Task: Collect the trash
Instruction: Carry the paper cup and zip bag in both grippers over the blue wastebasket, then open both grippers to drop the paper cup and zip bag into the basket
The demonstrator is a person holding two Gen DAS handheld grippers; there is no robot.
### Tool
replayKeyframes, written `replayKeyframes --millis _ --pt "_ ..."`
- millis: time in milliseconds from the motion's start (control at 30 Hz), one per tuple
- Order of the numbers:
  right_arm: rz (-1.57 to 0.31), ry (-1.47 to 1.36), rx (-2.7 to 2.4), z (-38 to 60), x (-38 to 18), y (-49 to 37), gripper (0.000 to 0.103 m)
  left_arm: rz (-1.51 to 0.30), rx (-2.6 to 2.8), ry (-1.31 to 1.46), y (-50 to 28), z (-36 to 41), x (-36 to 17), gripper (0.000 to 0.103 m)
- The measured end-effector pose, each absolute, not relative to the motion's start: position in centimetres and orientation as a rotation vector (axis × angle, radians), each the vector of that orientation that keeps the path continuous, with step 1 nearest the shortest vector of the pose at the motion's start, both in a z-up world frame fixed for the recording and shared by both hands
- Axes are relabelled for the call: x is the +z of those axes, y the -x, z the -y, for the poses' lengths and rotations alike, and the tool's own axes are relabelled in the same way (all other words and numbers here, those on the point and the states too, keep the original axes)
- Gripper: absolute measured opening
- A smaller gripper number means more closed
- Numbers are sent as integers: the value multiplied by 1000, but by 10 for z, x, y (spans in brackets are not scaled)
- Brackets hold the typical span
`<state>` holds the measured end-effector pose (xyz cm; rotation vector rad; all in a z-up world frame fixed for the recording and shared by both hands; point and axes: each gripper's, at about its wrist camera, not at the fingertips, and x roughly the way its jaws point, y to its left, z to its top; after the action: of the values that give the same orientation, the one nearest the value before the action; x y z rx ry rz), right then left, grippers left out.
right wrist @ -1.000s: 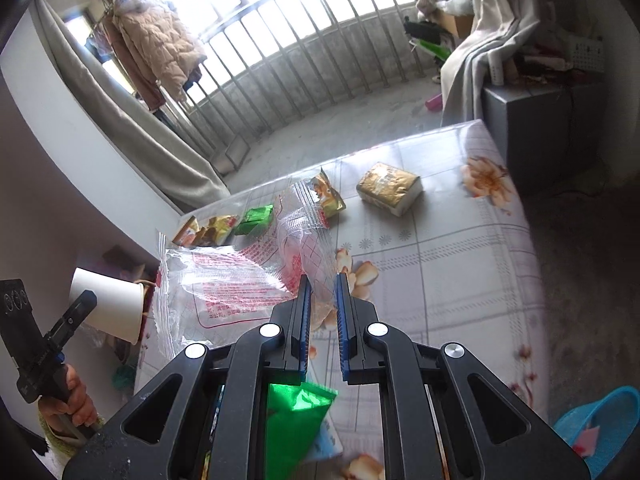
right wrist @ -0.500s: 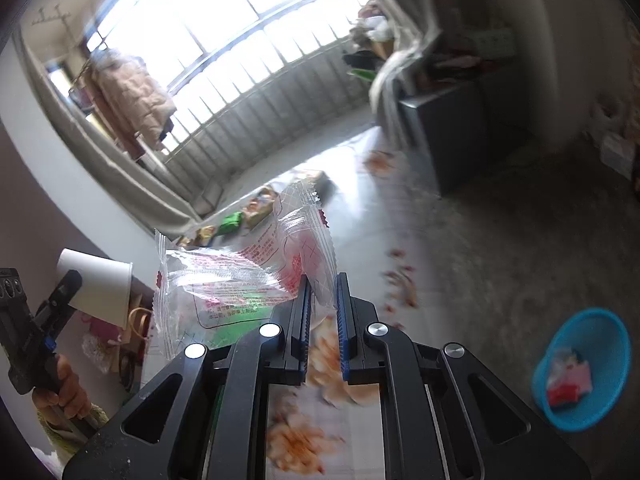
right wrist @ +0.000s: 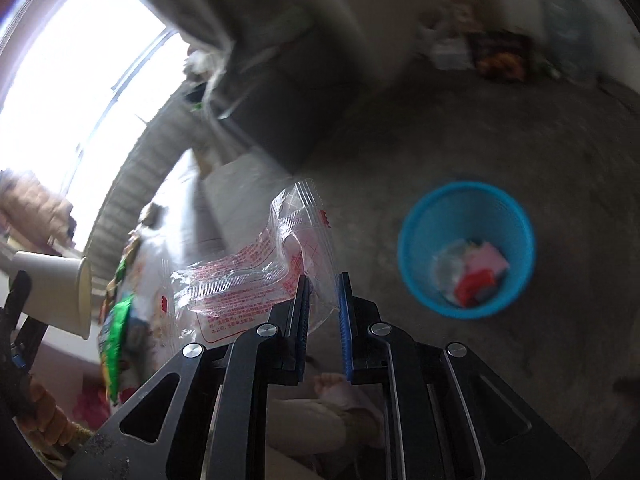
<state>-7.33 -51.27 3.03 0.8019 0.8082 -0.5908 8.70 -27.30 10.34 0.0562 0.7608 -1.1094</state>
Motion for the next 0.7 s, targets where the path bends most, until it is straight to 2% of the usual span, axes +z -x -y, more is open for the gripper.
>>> replayKeyframes --millis 233,633,667,700 --pt "-808 -966 -744 551 -29 131 14 -890 -1218 -214 -52 386 53 58" --pt "-926 -949 -927 614 -108 114 21 -1035 -1235 -391 -44 522 -42 59" --pt "-921 -956 -936 617 -113 118 22 -1042 -1229 -400 -46 531 -50 61" --pt "-917 -969 -943 625 -120 115 30 -1053 -1224 -411 -47 537 -56 66"
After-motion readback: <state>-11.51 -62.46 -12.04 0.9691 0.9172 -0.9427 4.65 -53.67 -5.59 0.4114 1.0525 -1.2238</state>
